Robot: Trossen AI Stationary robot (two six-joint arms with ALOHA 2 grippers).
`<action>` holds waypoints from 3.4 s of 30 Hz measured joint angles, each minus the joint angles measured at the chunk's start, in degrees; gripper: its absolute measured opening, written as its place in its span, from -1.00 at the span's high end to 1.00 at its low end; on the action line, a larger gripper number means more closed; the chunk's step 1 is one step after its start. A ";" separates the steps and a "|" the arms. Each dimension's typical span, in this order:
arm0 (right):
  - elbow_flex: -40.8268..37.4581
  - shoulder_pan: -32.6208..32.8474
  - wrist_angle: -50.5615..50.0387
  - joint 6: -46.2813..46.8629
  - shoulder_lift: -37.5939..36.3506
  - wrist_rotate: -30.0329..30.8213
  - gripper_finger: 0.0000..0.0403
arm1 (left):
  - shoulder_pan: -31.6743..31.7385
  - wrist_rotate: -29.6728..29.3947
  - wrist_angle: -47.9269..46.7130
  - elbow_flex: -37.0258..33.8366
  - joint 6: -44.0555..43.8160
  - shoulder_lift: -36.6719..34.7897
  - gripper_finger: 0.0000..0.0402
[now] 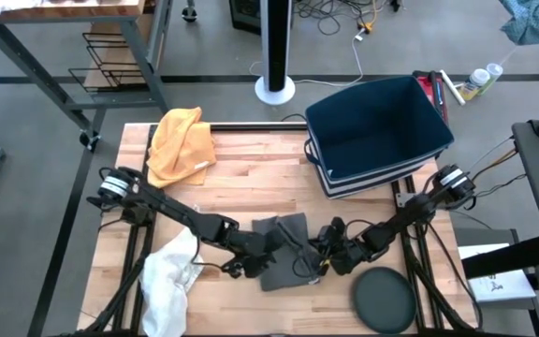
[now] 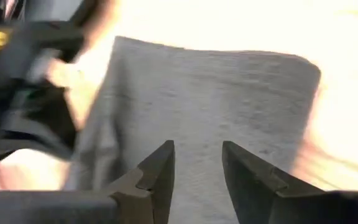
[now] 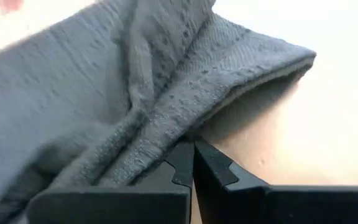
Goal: Fold kitchen towel into neat rectangle
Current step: Fold the gray towel
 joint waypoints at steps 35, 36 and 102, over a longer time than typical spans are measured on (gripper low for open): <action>15.79 -9.24 -28.62 -4.05 1.67 -10.69 1.00 | -3.25 -9.09 -8.86 -4.00 -34.25 -17.07 0.62; 17.10 -9.31 -34.29 -2.44 1.60 -10.67 1.00 | -4.00 -9.09 -9.57 -4.30 -36.20 -17.79 0.62; 18.05 -6.36 -40.24 18.43 2.12 -20.18 1.00 | -3.87 -18.43 -5.37 -8.27 -65.26 -4.89 0.62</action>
